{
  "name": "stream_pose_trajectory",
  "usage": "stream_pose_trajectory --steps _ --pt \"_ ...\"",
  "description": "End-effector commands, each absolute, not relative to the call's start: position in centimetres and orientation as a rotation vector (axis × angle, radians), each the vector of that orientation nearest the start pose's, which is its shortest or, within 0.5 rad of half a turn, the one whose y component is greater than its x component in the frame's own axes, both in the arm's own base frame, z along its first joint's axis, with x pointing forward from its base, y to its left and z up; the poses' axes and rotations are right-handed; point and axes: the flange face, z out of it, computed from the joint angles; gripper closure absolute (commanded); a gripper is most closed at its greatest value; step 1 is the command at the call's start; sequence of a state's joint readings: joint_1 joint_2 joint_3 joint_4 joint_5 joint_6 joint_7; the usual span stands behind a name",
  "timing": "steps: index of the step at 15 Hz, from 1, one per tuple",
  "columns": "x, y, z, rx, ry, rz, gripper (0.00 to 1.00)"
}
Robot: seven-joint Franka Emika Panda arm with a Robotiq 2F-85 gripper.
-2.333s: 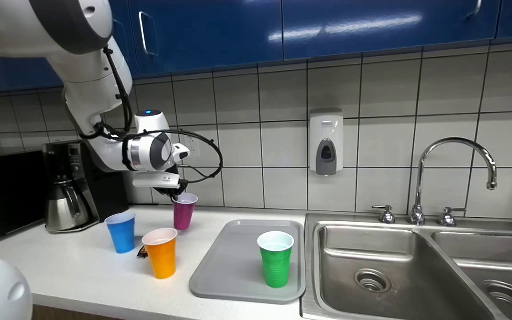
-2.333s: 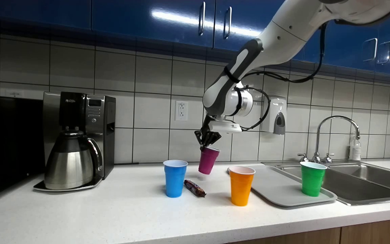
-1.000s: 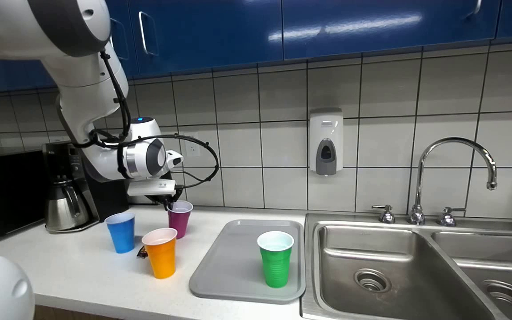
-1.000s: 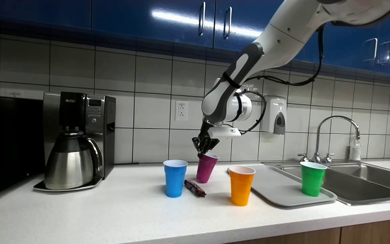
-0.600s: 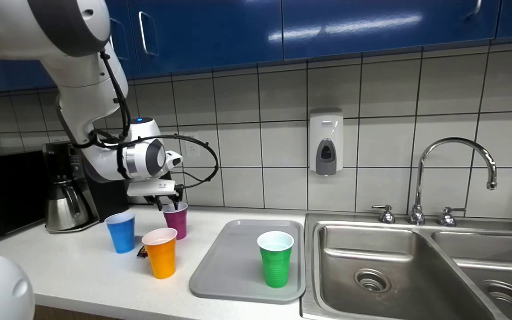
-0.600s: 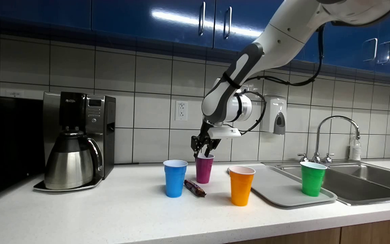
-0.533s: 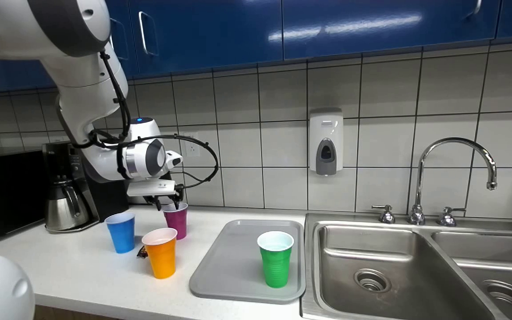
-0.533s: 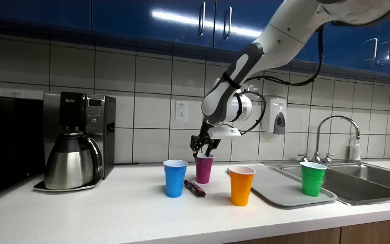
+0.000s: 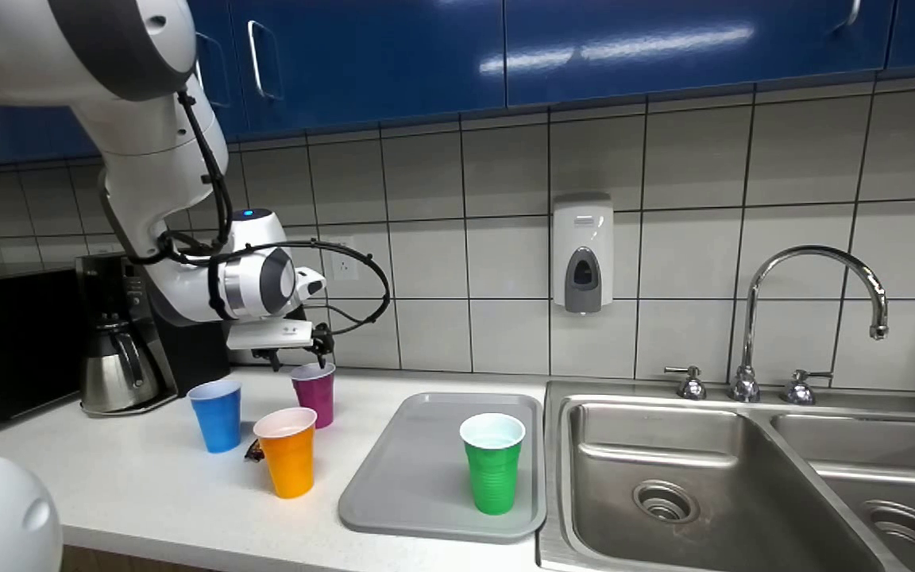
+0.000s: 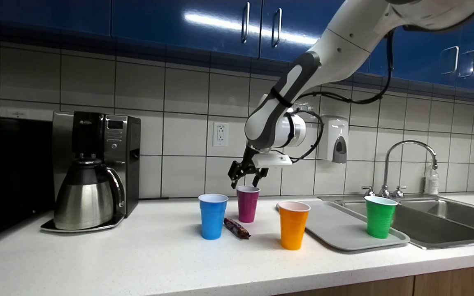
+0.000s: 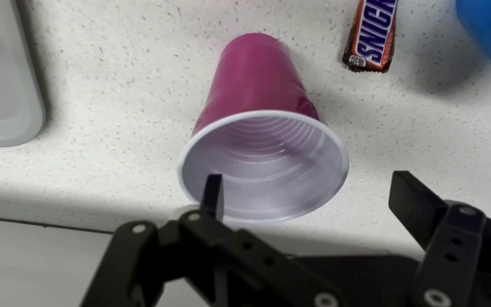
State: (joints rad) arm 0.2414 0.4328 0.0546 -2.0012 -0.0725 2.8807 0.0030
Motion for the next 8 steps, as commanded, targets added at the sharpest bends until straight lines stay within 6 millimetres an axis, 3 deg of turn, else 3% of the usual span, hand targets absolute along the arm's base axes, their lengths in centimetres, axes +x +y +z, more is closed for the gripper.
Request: stream_pose_trajectory --steps 1,8 --pt "61.0 18.9 30.5 -2.948 -0.476 -0.722 0.0" --pt "60.4 18.0 32.6 -2.936 -0.443 -0.748 0.0"
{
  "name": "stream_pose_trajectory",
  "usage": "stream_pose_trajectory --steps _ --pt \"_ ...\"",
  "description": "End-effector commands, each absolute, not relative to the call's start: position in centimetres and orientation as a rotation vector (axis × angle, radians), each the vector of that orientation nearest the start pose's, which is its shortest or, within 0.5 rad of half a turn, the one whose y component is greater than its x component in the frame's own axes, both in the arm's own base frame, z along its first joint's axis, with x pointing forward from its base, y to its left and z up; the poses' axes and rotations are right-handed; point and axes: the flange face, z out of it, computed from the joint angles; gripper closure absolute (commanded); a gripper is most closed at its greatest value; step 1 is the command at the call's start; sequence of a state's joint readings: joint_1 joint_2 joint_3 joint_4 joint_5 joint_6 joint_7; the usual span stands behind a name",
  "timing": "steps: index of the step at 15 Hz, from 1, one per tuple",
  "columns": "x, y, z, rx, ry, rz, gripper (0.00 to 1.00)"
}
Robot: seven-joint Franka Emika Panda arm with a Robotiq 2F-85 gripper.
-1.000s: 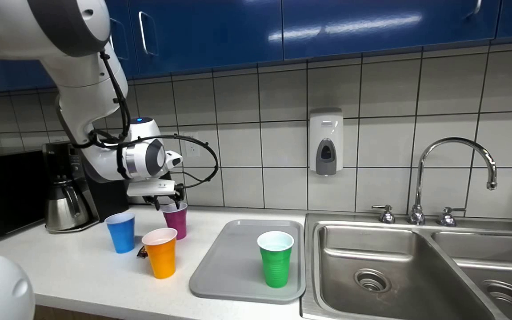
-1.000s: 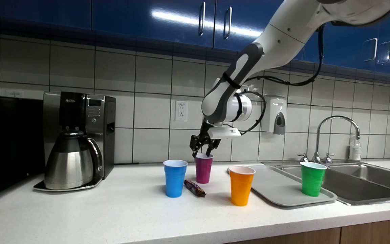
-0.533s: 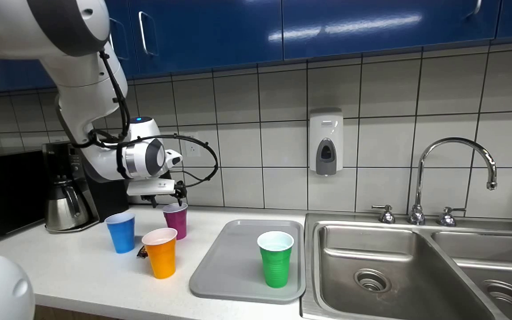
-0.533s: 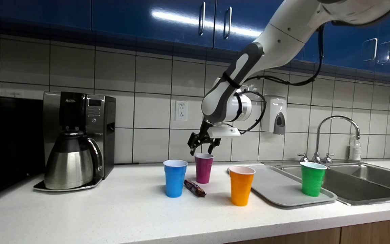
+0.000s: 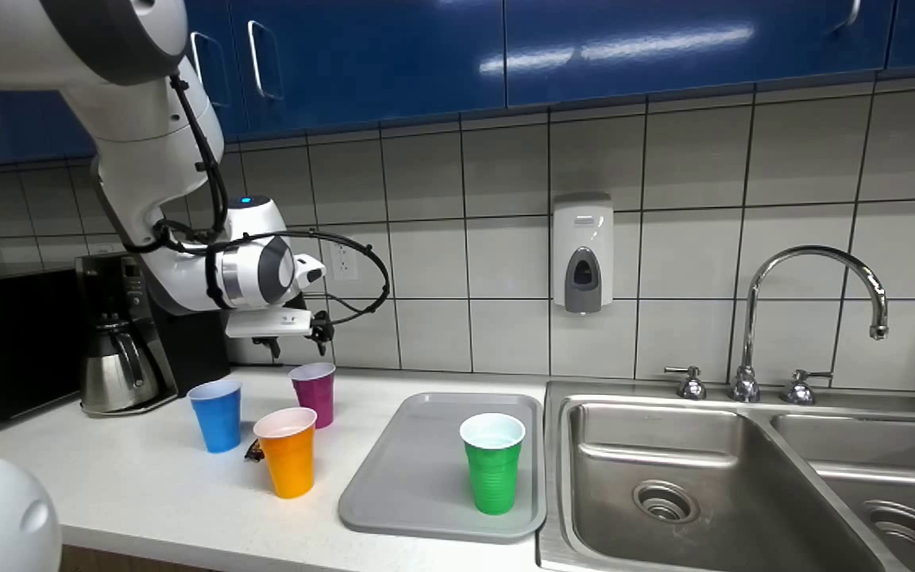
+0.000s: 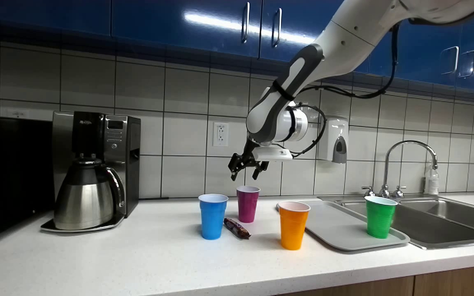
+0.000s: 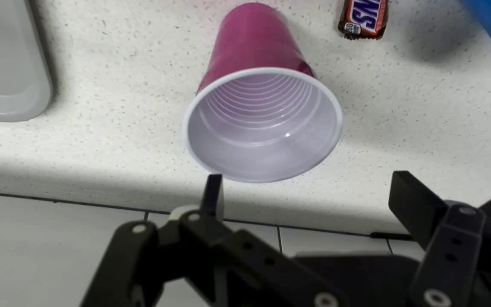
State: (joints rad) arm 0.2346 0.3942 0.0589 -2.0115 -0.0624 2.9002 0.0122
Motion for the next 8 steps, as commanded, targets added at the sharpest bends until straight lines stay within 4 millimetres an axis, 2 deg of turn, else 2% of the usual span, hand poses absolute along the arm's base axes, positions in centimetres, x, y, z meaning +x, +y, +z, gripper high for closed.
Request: stream_pose_trajectory --steps 1,8 --pt "60.3 17.8 32.7 -2.936 -0.439 -0.751 0.0" --pt "58.9 16.0 34.6 -2.939 -0.4 -0.767 0.0"
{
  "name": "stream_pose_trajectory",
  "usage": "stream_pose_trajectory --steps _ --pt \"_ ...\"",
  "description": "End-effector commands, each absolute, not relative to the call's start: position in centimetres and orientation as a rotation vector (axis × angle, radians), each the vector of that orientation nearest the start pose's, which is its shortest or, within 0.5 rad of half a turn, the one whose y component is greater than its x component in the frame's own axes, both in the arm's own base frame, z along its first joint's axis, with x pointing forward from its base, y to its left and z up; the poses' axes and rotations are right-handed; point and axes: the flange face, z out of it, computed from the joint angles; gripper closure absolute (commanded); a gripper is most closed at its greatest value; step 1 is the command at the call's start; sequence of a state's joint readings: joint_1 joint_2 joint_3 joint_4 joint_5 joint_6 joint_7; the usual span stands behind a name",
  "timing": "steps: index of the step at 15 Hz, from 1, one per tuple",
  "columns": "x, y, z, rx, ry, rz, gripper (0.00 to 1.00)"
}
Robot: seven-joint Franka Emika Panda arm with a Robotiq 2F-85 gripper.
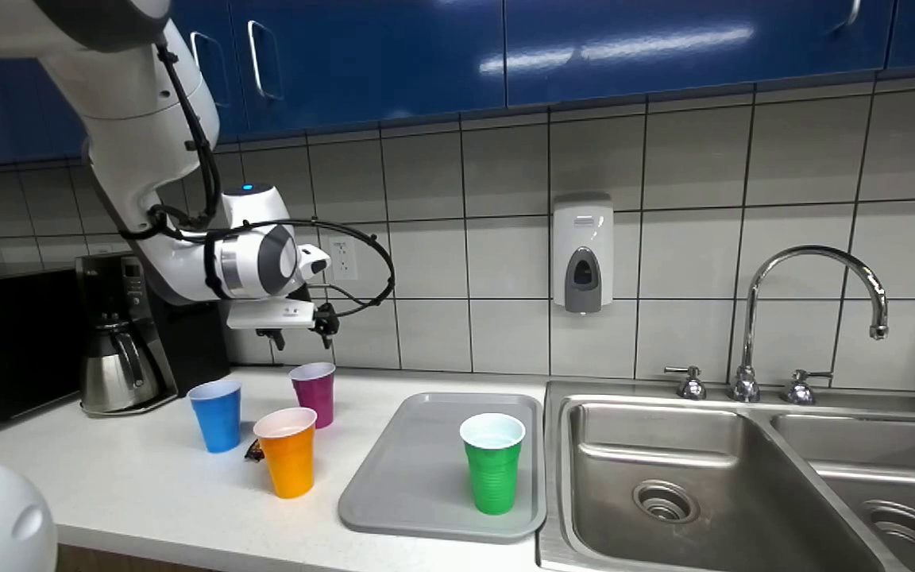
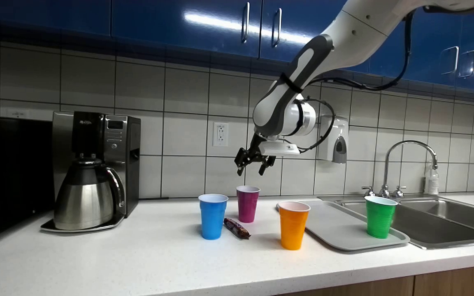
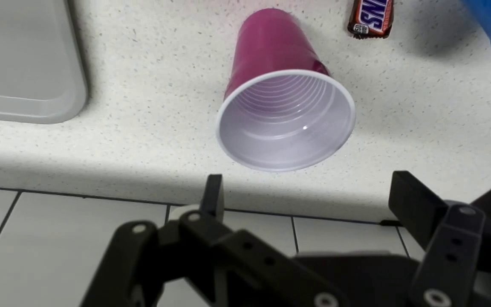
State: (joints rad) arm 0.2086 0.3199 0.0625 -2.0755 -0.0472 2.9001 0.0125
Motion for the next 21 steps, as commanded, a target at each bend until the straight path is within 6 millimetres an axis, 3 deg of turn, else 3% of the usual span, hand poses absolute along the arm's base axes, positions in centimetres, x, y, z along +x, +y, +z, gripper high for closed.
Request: stream_pose_trajectory --steps 1,9,21 --pt "58.6 15.8 35.0 -2.94 -0.392 -0.769 0.0" --pt "57.2 13.4 36.1 -2.957 -0.342 -0.776 0.0" --pt "56.6 9.4 35.4 -2.994 -0.245 -0.753 0.0"
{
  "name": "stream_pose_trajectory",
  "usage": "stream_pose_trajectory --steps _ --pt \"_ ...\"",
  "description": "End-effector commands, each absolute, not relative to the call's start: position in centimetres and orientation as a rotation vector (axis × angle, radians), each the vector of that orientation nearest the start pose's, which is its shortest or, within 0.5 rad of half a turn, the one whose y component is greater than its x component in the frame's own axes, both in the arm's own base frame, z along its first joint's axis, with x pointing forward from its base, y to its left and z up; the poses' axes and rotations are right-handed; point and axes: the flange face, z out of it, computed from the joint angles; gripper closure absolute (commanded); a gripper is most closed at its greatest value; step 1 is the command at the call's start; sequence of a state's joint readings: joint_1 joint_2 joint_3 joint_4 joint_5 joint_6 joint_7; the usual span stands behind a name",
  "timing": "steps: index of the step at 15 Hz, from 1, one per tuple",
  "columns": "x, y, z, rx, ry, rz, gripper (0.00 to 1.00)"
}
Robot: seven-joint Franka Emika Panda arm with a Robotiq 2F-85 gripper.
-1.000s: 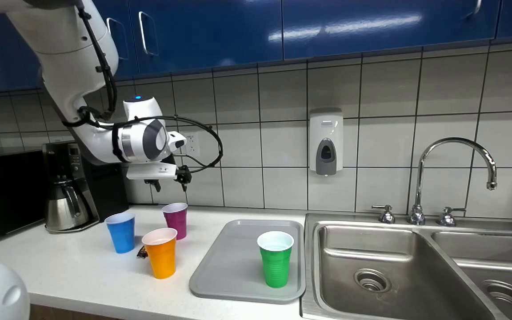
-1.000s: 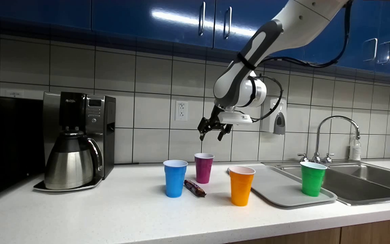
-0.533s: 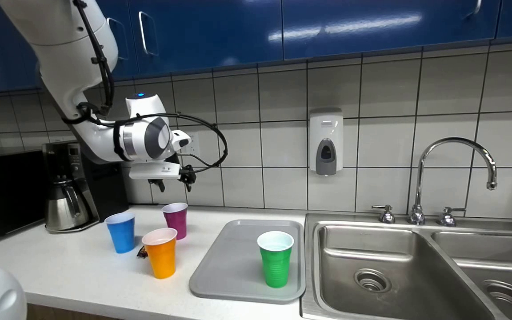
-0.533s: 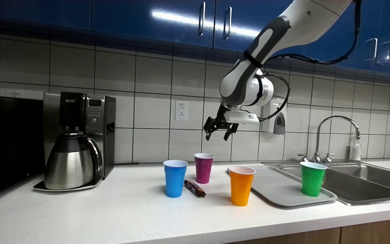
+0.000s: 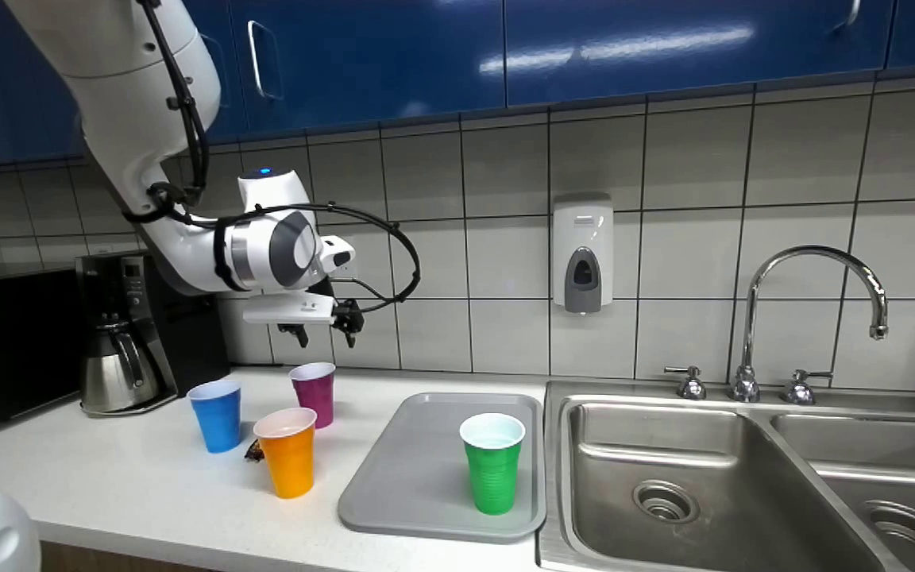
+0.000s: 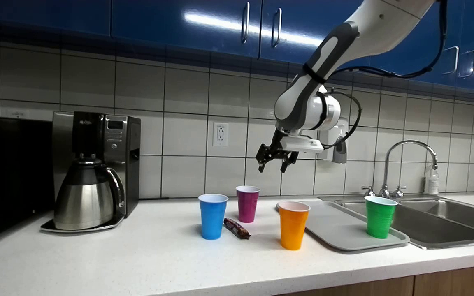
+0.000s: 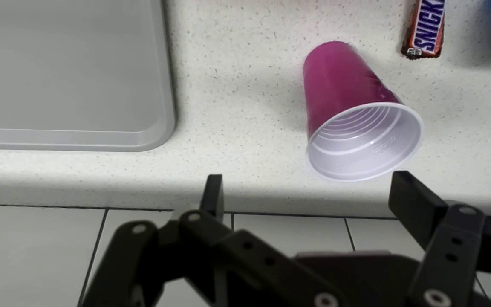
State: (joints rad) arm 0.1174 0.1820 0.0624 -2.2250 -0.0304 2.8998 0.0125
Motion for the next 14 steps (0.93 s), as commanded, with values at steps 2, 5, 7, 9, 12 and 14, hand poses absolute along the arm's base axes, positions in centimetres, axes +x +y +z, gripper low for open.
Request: stream_pose_trajectory --steps 2,5,7,9,12,14 --pt "56.6 8.5 35.3 -3.0 -0.221 -0.75 0.0" --pt "56.4 7.4 35.2 -3.01 -0.192 -0.746 0.0" --pt "56.2 6.6 35.3 -3.016 -0.172 -0.744 0.0" --pt "56.0 5.8 35.5 -3.021 -0.151 -0.747 0.0" --pt "55.6 4.6 36.0 -3.026 -0.117 -0.755 0.0" --pt "55.4 3.8 36.2 -3.031 -0.096 -0.76 0.0"
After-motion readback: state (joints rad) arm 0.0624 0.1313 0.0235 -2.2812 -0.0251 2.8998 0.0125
